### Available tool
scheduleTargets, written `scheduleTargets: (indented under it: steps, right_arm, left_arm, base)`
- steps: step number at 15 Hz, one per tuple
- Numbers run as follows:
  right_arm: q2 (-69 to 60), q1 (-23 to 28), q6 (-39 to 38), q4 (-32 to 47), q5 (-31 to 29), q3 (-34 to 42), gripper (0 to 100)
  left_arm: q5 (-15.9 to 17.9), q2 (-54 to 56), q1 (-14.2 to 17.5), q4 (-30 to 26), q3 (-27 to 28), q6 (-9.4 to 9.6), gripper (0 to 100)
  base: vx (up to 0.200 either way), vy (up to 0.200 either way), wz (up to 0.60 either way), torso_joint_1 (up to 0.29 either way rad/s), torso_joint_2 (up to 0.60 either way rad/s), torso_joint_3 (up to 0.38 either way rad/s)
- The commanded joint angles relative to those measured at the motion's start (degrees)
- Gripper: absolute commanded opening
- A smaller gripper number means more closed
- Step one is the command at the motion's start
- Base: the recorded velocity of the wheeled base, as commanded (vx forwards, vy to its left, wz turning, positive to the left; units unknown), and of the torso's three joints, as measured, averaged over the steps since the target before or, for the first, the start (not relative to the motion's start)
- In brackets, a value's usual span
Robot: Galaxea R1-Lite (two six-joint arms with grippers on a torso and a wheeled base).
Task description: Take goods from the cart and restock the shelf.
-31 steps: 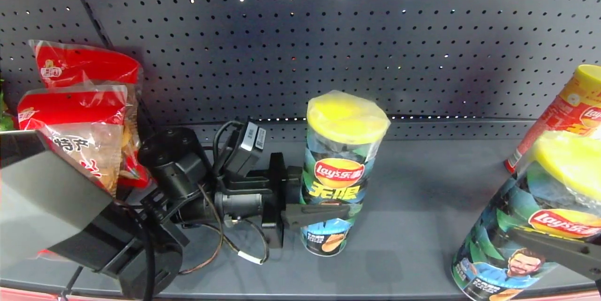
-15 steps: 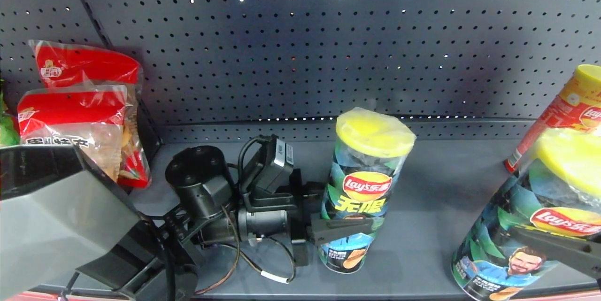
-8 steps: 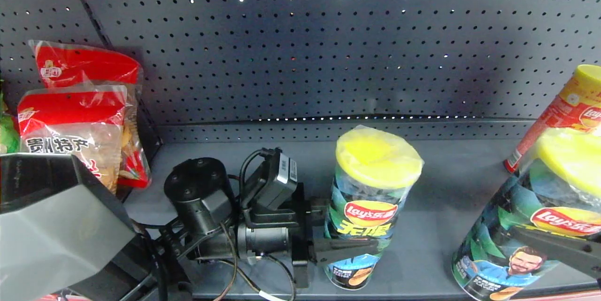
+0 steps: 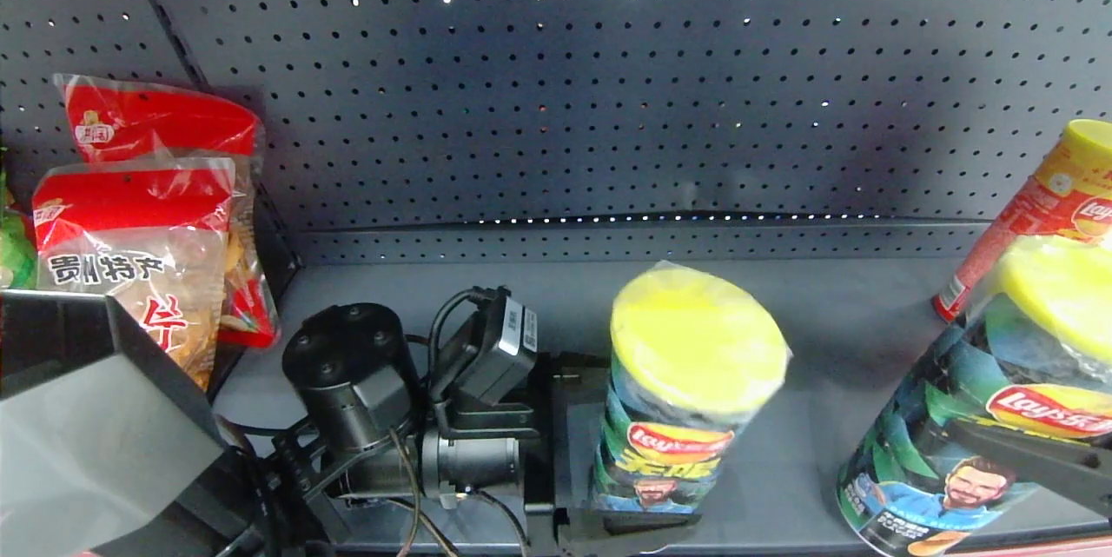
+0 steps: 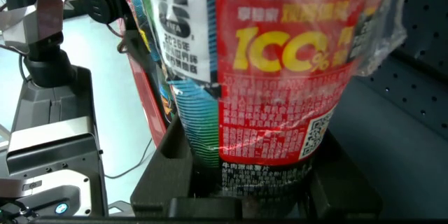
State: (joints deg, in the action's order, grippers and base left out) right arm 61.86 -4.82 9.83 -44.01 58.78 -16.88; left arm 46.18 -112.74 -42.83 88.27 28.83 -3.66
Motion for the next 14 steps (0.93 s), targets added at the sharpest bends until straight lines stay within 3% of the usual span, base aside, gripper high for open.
scheduleTargets:
  steps: [1,5,9,11,14]
  right_arm:
    - [-0.1,0.0,0.0,0.1,0.0,0.1,0]
    - [-0.1,0.1,0.0,0.0,0.0,0.0,0]
    - [0.3,0.1,0.0,0.0,-0.1,0.0,0]
    - [0.4,0.2,0.0,0.0,-0.1,0.0,0]
    - [0.4,0.9,0.0,0.1,-0.1,0.0,0]
  left_arm:
    - [-0.1,0.1,0.2,0.1,0.0,0.05,100]
    - [0.1,1.6,1.0,0.1,-1.7,0.05,100]
    - [3.4,10.2,3.6,0.1,-13.8,0.67,100]
    - [4.0,14.7,6.5,0.1,-17.8,0.67,100]
    - [7.3,24.2,13.8,0.4,-24.1,1.20,100]
  base:
    - [0.000,0.000,0.00,0.000,0.00,0.000]
    - [0.000,0.000,0.00,0.000,0.00,0.000]
    - [0.000,0.000,0.00,0.000,0.00,0.000]
    - [0.000,0.000,0.00,0.000,0.00,0.000]
    - [0.000,0.000,0.00,0.000,0.00,0.000]
